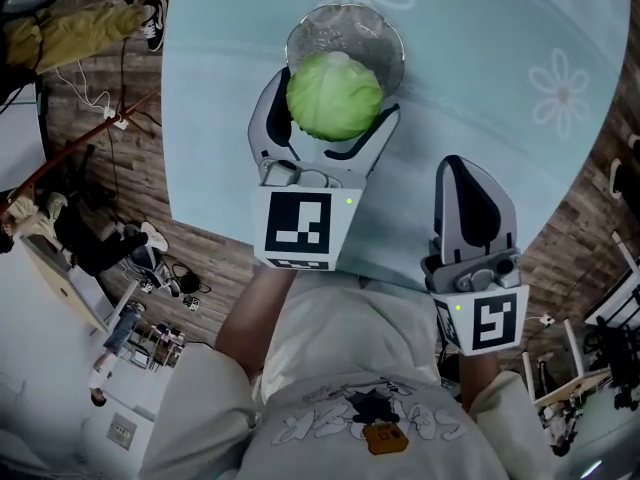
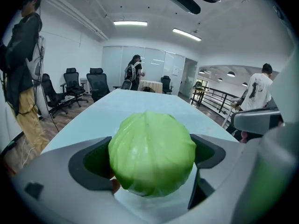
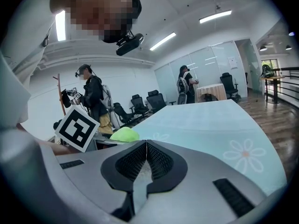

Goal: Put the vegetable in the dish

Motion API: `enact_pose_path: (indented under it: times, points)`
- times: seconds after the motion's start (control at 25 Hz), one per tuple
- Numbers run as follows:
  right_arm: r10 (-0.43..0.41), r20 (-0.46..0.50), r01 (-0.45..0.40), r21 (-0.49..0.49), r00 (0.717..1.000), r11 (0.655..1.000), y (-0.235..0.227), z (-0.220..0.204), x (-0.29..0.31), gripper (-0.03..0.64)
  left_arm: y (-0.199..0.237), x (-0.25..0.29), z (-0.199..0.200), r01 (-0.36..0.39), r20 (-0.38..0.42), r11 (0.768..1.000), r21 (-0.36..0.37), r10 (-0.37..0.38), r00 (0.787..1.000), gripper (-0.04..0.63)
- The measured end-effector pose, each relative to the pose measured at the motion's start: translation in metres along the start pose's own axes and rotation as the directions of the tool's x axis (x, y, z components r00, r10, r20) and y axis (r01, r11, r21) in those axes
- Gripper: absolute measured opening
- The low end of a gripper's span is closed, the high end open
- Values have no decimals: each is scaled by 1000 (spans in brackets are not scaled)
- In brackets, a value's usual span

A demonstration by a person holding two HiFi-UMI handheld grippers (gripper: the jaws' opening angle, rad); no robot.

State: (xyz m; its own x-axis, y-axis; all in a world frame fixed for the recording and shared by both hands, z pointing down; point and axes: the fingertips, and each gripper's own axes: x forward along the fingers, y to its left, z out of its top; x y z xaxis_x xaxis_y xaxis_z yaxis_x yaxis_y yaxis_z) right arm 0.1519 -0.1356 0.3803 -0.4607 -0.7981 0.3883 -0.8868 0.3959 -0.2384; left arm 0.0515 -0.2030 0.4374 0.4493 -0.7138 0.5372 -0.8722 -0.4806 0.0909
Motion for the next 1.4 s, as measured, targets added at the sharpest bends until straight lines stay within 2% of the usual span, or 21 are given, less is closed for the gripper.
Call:
enact_pose_path:
  times: [0.24,0.4,0.68,1.0,1.28,1.4]
  points:
    - [14,-33,-13,18,999,1000,1,-19,12,23,5,28,-23,27,-61,998,65,-23,998,523]
    - [16,-50,-15,39,999,999,-2,-32,17,23,10,47,-34,12,-103,993,121,1,995,523]
    - [24,-60,-18,88,998,996,3,-42,21,23,20,67,-48,-12,-182,985,170,43,982,523]
    - [21,-59,-14,112,998,994,2,-48,21,23,18,72,-68,-26,-247,984,174,69,967,523]
    - [14,-66,-6,124,998,992,-4,-47,26,23,19,77,-69,5,-308,988,156,44,951,523]
    - [13,-66,-5,125,998,992,-3,-48,28,23,20,77,-69,11,-302,989,144,33,953,523]
